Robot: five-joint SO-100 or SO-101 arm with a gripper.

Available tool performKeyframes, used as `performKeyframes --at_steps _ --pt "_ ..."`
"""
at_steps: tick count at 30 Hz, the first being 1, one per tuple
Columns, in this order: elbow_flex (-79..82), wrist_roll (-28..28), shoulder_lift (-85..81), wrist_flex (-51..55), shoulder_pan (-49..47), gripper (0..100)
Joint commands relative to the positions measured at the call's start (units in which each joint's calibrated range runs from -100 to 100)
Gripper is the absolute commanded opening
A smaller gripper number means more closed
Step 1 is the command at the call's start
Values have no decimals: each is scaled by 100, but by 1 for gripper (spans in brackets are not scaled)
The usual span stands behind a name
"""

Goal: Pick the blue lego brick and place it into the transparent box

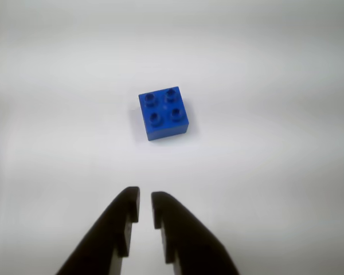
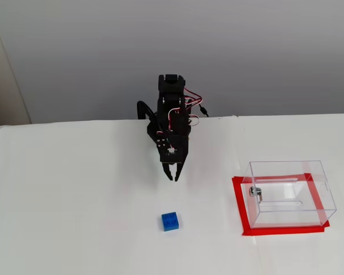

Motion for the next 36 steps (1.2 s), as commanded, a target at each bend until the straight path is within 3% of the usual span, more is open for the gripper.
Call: performKeyframes --at_steps 1,16,33,36 --pt "-772 -19 340 18 -36 3" --pt "-4570 22 2936 1280 -36 3" --pt "-7572 -40 5465 1306 -29 3" --pt "-7933 -416 5898 1314 -36 3"
